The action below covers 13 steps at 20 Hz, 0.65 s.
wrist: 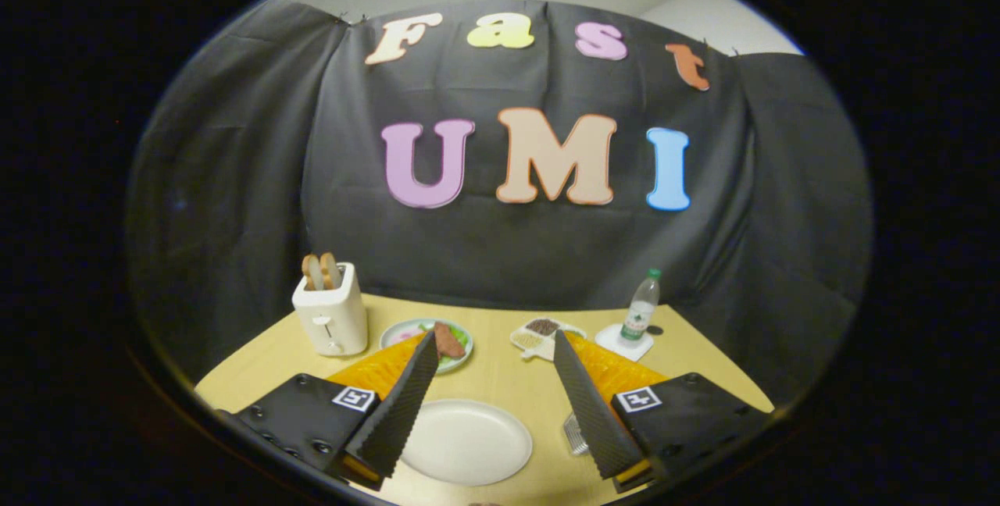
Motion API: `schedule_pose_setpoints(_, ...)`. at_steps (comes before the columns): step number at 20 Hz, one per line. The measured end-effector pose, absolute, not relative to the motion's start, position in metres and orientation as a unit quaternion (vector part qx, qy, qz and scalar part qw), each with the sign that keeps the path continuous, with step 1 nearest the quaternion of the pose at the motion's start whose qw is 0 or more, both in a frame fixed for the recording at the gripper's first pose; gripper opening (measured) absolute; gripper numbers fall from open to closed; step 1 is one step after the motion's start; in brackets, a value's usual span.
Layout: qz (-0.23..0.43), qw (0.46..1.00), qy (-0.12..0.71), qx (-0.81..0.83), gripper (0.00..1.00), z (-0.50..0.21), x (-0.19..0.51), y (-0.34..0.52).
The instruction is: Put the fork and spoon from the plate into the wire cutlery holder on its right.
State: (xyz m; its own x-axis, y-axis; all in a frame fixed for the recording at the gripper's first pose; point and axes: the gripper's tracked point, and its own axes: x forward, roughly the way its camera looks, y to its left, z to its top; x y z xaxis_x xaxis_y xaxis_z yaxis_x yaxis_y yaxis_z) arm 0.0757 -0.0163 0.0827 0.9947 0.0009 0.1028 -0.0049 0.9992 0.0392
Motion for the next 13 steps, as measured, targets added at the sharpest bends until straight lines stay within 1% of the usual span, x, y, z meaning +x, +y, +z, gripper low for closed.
schedule_pose_setpoints(2,-0.010,0.997,-0.070,0.011,0.95,0.081,0.075,-0.019)
schedule_pose_setpoints(5,-0.016,0.997,-0.069,-0.014,0.95,0.063,0.069,-0.029)
schedule_pose_setpoints(8,-0.026,0.995,-0.092,-0.030,0.96,0.063,0.061,-0.031)
schedule_pose_setpoints(13,-0.031,0.994,-0.103,-0.017,0.96,0.063,0.059,-0.025)
